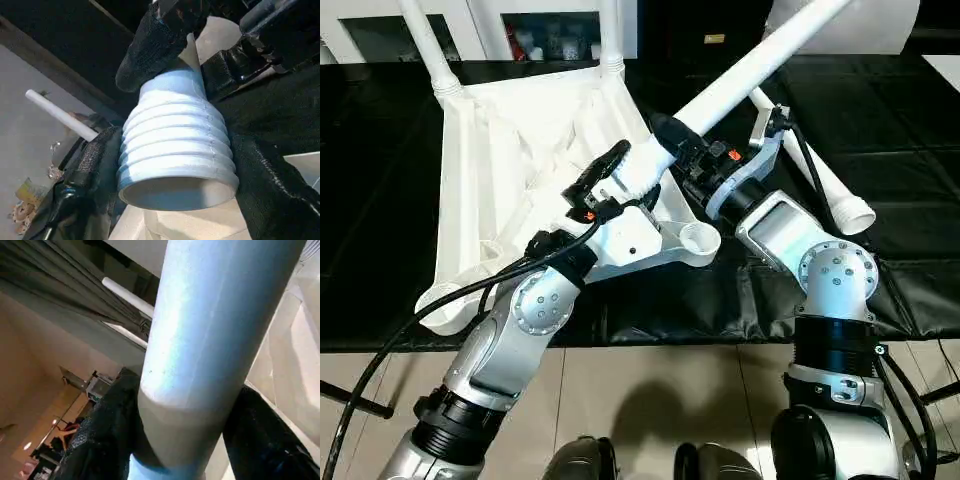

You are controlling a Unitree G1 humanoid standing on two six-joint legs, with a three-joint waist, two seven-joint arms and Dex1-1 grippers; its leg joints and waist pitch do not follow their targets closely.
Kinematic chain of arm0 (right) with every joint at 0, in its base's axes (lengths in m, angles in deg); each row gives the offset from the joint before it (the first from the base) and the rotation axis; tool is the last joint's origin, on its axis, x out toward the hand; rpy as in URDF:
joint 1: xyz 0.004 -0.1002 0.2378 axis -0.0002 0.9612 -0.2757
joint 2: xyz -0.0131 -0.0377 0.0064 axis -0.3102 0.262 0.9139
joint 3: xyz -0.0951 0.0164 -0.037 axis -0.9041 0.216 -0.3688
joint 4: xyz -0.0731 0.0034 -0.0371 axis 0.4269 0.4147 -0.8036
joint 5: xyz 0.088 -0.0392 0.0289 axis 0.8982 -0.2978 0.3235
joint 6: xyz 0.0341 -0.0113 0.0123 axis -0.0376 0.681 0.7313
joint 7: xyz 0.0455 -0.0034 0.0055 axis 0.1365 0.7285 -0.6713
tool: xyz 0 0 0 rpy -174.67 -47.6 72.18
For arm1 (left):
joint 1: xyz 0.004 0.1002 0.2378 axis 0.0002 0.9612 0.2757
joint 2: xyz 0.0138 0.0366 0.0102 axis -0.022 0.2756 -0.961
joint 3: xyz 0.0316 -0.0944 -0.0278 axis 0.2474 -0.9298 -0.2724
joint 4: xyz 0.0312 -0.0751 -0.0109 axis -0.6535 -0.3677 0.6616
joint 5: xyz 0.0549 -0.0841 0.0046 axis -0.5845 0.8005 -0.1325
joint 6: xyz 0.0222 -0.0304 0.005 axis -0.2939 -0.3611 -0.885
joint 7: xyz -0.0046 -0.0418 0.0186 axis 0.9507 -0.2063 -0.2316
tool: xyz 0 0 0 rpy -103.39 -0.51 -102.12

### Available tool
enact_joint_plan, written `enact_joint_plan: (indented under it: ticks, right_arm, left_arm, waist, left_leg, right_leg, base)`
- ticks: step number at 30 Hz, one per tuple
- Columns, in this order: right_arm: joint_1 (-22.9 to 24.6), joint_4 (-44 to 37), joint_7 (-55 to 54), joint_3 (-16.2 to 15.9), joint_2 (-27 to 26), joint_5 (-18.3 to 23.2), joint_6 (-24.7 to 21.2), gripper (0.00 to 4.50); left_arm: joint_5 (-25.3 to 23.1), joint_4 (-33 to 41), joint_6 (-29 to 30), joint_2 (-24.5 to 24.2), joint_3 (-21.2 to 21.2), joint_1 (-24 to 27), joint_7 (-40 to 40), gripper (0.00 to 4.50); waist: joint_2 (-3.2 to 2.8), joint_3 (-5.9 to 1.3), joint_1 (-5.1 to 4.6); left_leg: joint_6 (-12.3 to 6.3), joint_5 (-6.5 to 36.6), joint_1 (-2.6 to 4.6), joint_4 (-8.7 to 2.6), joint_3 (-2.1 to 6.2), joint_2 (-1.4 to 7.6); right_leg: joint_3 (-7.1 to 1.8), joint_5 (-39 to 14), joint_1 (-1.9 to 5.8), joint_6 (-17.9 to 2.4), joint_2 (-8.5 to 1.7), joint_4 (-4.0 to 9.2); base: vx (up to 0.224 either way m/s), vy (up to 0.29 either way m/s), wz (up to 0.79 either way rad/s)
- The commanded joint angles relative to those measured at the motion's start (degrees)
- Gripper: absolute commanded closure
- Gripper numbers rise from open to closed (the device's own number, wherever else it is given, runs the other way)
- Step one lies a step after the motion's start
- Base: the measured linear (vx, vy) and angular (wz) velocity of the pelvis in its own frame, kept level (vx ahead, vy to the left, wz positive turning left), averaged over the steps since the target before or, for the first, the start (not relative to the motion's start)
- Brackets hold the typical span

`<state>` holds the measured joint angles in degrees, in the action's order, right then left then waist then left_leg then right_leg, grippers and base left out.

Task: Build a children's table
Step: Pick table leg

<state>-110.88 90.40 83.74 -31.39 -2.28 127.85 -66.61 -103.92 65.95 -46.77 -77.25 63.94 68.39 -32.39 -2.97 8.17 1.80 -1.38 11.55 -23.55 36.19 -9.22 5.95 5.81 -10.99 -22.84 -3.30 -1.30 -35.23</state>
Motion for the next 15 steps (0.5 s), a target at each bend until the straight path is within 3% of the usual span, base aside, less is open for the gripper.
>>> enact_joint_plan:
  ticks: [1,12,13,15]
  right_arm:
    - [-1.63,0.45,-0.03,-0.18,0.25,-0.36,0.51,2.43]
    - [-1.66,0.83,0.83,-0.86,1.68,-1.31,0.61,2.44]
    - [-1.69,0.86,1.06,-0.84,1.60,-1.02,0.52,1.88]
    - [-1.70,0.89,1.12,-0.80,1.54,-0.84,0.55,1.74]
  left_arm:
    - [-0.19,0.12,-1.11,-0.11,0.64,0.12,-0.89,1.60]
    - [0.52,0.24,-1.37,0.00,0.20,0.21,-1.15,1.60]
    - [0.50,0.25,-1.35,0.02,0.21,0.21,-1.16,1.60]
    - [0.50,0.25,-1.34,0.03,0.19,0.22,-1.15,1.60]
  waist:
    - [0.22,-5.03,-0.17]
    - [0.21,-5.03,-0.13]
    - [0.19,-5.05,-0.12]
    - [0.18,-5.06,-0.11]
  left_leg:
    - [-2.24,3.64,1.31,-4.75,3.88,8.38]
    - [-2.34,3.87,1.34,-4.71,3.85,8.38]
    - [-2.33,3.84,1.34,-4.71,3.85,8.39]
    - [-2.34,3.60,1.37,-4.75,3.89,8.45]
  right_leg:
    - [-5.50,-3.78,3.14,-9.95,-9.93,3.65]
    - [-5.50,-4.32,3.08,-9.90,-9.90,3.77]
    - [-5.50,-4.33,3.10,-9.92,-9.91,3.74]
    - [-5.46,-3.98,3.07,-9.90,-9.87,3.71]
  base:
    - [0.000,0.000,0.00]
    - [0.000,0.000,0.00]
    - [0.000,0.000,0.00]
    - [0.000,0.000,0.00]
